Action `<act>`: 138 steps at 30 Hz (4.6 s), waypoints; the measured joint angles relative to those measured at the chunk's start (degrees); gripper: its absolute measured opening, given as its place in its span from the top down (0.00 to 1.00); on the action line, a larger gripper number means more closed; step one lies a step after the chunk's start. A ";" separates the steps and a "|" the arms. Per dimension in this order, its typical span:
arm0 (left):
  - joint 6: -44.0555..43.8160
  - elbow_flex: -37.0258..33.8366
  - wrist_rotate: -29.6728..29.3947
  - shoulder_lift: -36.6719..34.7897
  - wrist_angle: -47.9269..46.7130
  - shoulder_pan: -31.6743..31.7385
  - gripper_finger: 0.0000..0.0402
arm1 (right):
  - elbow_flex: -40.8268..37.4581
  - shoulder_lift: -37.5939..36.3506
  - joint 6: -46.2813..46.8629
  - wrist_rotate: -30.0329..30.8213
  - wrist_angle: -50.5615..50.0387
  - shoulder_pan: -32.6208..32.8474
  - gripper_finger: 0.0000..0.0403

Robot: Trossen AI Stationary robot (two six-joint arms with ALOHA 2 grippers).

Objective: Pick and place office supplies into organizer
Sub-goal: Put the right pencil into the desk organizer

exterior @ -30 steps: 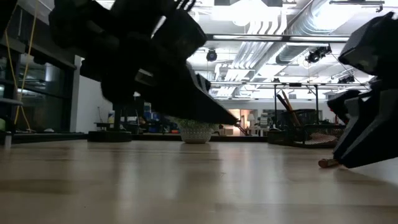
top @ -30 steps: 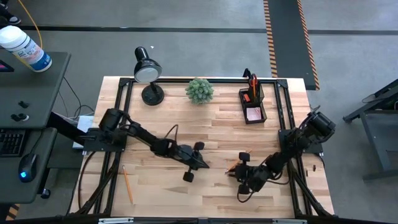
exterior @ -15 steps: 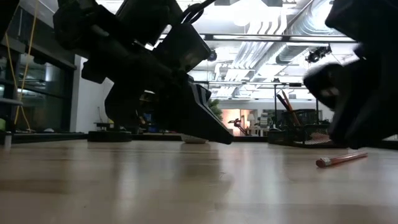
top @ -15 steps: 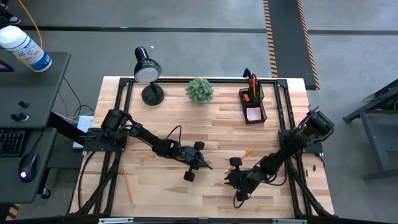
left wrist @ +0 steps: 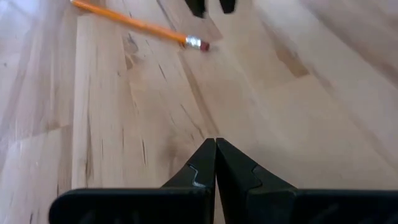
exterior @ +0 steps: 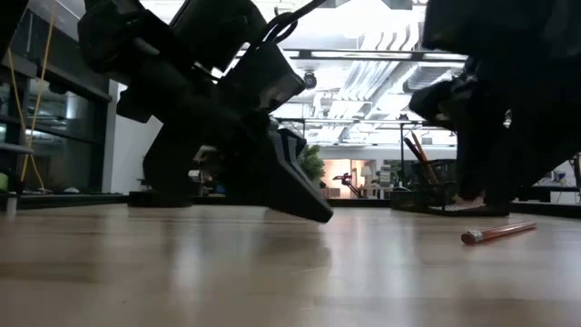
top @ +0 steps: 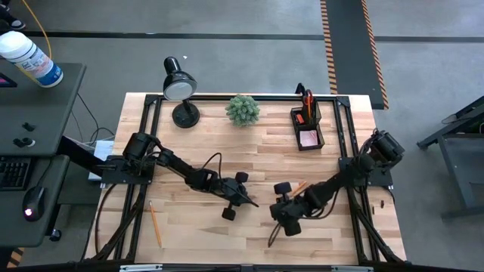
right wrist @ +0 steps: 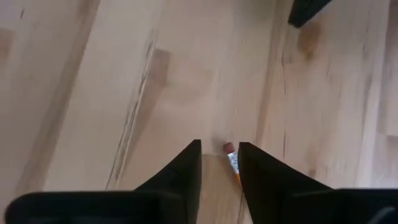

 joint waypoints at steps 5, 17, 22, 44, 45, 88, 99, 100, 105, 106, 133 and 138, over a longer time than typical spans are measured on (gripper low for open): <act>0.83 -0.02 -0.36 0.00 -2.49 0.00 1.00 | -1.31 0.00 -0.19 -3.11 -0.38 -2.58 0.69; 1.27 -0.02 -1.56 0.00 -2.97 0.00 1.00 | -1.40 0.00 -3.67 -4.35 0.13 -3.44 0.67; 1.27 -0.02 -1.90 0.00 -2.98 0.00 1.00 | -1.40 0.33 -4.57 -4.21 1.60 -3.44 0.69; 2.26 -0.02 -1.88 0.00 -3.18 0.00 1.00 | -1.12 5.93 -4.86 -8.37 2.69 -4.68 0.72; 2.28 -0.02 -1.88 0.00 -3.18 0.00 1.00 | -1.12 6.12 -4.89 -8.99 2.64 -4.83 0.74; 4.31 -0.02 -2.54 -0.02 -3.57 0.00 1.00 | -1.48 -6.62 -3.40 -0.79 -8.42 -5.97 1.00; 5.18 -0.02 -2.75 -0.02 -3.64 0.00 1.00 | 2.58 -9.46 -2.90 4.02 -16.85 -5.95 0.99; 5.18 -0.02 -2.75 -0.02 -3.68 0.00 1.00 | 3.41 -9.48 -2.62 3.67 -17.69 -5.95 0.99; 5.27 -0.02 -2.78 -0.02 -3.75 0.00 1.00 | 5.12 -9.49 -2.40 4.56 -21.24 -6.53 1.00; 5.30 -0.02 -2.82 -0.02 -3.85 0.00 1.00 | 5.13 -9.49 -1.80 5.38 -23.68 -6.90 1.00; 6.85 -0.11 -3.02 -0.12 -5.14 0.00 1.00 | -27.97 -48.94 33.18 4.79 -38.21 -8.49 0.97; 6.87 -0.13 -3.02 -0.07 -4.90 0.00 1.00 | -30.36 -52.25 35.32 6.07 -35.29 -8.75 0.91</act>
